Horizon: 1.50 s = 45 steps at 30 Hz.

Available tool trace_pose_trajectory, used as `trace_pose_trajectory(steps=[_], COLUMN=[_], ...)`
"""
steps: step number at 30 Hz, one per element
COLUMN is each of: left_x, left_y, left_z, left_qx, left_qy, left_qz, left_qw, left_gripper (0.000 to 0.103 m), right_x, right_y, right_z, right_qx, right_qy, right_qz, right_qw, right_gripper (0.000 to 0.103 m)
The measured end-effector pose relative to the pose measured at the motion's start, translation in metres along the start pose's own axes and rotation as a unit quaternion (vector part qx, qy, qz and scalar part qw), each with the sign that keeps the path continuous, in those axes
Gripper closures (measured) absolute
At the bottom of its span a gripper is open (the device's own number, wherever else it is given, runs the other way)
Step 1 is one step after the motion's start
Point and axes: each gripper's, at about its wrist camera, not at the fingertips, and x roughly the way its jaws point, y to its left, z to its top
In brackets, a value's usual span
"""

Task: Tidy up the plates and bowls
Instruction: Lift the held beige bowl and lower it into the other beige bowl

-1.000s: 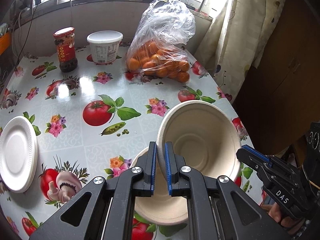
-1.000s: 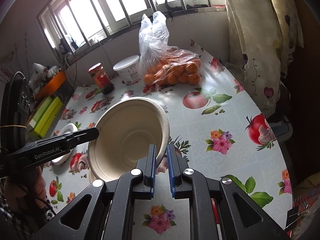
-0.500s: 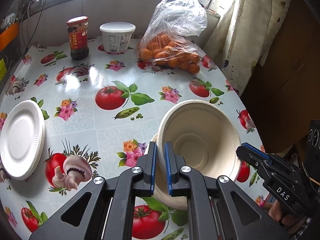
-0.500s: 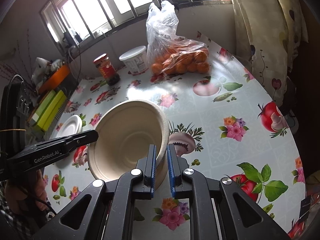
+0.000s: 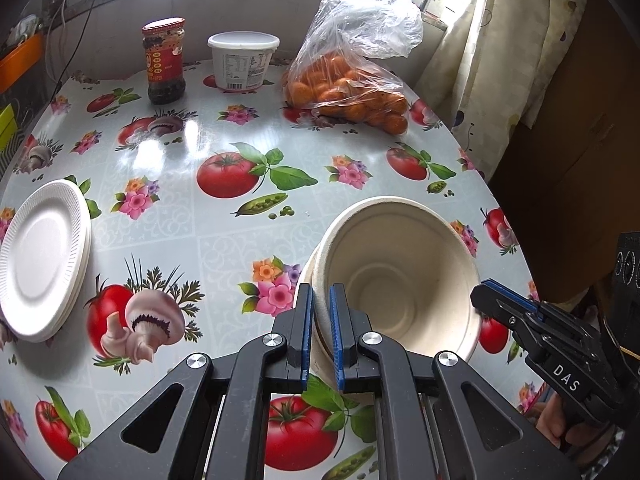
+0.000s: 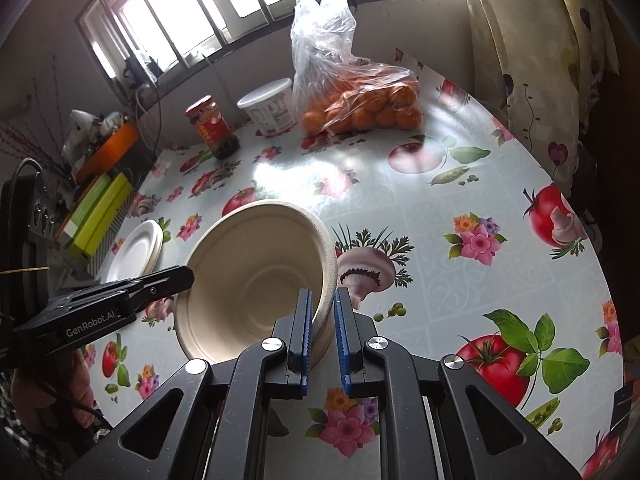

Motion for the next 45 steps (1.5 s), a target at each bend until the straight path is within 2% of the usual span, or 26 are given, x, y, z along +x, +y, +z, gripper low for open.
trace_pose_trajectory(steps=[45], left_x=[0.011], left_y=[0.009], left_z=[-0.009], left_qx=[-0.021], left_qy=[0.012], left_qz=[0.006], left_qw=[0.9997], left_gripper=[0.094], right_x=[0.013], right_y=[0.003], right_z=[-0.006], right_qx=[0.0], right_qy=[0.012], right_qz=[0.002], right_qw=[1.0], right_gripper=[0.091])
